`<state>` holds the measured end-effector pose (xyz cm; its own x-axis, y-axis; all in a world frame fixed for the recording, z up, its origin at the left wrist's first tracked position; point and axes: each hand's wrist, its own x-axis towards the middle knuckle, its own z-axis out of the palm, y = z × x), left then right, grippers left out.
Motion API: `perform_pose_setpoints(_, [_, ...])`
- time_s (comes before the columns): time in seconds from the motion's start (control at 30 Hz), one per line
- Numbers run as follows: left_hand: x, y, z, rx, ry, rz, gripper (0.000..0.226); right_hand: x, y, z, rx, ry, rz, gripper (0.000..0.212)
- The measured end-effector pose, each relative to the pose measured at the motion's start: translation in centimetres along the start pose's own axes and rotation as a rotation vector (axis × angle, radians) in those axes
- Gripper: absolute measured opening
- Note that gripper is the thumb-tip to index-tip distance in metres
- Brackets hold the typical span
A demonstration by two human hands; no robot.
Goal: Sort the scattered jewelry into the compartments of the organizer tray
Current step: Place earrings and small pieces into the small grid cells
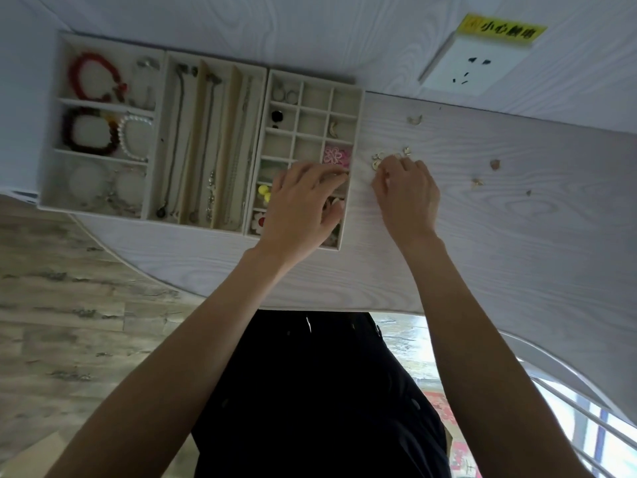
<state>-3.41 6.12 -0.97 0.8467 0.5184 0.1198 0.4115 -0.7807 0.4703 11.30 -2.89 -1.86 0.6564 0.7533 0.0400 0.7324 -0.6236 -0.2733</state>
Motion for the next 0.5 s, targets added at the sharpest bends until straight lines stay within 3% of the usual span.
perform_pose_setpoints(0.07, [-0.2, -0.9, -1.0, -0.047, 0.003, -0.038, 0.036, -0.3, 0.1, -0.3, 0.142, -0.108, 0.093, 0.019])
perform_pose_setpoints(0.2, [-0.4, -3.4, -2.7, -0.084, 0.096, -0.113, 0.029, -0.2, -1.2, -2.4, 0.892, -0.156, 0.427, 0.015])
perform_pose_setpoints(0.27, [-0.4, -4.9, -3.3, -0.093, 0.134, -0.158, 0.028, 0.2, -2.3, -3.5, 1.07, -0.181, 0.463, 0.011])
perform_pose_setpoints(0.4, [0.3, -7.1, -3.8, -0.105, 0.184, -0.215, 0.027, 2.2, -4.0, -3.8, 1.069, -0.161, 0.404, 0.012])
perform_pose_setpoints(0.5, [1.1, -8.1, -3.7, -0.082, 0.177, -0.228, 0.027, 4.4, -5.2, -2.5, 0.811, -0.167, 0.22, 0.015])
